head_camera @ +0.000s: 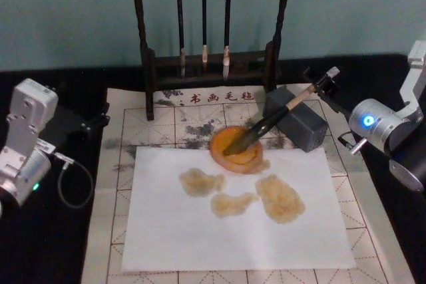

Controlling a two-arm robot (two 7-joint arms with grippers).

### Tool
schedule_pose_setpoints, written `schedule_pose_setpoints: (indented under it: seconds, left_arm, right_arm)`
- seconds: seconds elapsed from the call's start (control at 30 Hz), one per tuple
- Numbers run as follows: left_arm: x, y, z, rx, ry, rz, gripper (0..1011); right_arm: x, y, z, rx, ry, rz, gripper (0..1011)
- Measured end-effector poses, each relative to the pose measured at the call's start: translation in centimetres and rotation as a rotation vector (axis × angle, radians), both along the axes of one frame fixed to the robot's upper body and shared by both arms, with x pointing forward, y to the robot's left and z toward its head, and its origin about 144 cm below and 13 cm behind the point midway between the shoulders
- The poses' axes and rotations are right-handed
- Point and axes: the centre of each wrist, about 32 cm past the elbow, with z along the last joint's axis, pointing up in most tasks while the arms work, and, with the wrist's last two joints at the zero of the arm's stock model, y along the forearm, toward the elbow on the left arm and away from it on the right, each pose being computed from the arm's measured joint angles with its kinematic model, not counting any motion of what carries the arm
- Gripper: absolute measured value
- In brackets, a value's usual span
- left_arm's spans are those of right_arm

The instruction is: Pick up the brush from the inkstone, write on the paper, then place the brush back to its original position.

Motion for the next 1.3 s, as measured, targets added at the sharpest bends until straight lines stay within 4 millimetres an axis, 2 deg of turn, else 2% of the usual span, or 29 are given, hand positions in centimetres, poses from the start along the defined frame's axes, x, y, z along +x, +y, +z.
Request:
schedule_pose_setpoints:
  seconds: [0.13, 0.17, 0.37, 0.4, 0.47, 1.0, 1.3]
  left_arm:
    - [0.00, 0.00, 0.00, 0.000, 0.000, 0.000, 1001]
    - [0.00, 0.00, 0.00, 0.000, 0.000, 0.000, 1001]
    - [0.00, 0.00, 0.00, 0.000, 0.000, 0.000, 1001]
    - [0.00, 0.00, 0.00, 0.000, 0.000, 0.000, 1001]
    - [0.00, 0.00, 0.00, 0.000, 0.000, 0.000, 1001]
    - [0.00, 0.00, 0.00, 0.000, 0.000, 0.000, 1001]
    - [0.00, 0.00, 0.00, 0.000, 0.000, 0.000, 1001]
  right_arm:
    - [0.00, 0.00, 0.00, 0.000, 0.000, 0.000, 498]
    - [0.00, -0.01, 0.00, 0.000, 0.000, 0.000, 437]
    - [0.00, -0.01, 0.00, 0.000, 0.000, 0.000, 278]
    - [0.00, -0.01, 0.00, 0.000, 0.000, 0.000, 222]
    - [0.00, 0.00, 0.01, 0.000, 0.000, 0.001, 191]
    - [-0.01, -0.01, -0.01, -0.001, -0.002, 0.000, 182]
    - [-0.05, 0.01, 0.79, 0.011, -0.044, -0.002, 181]
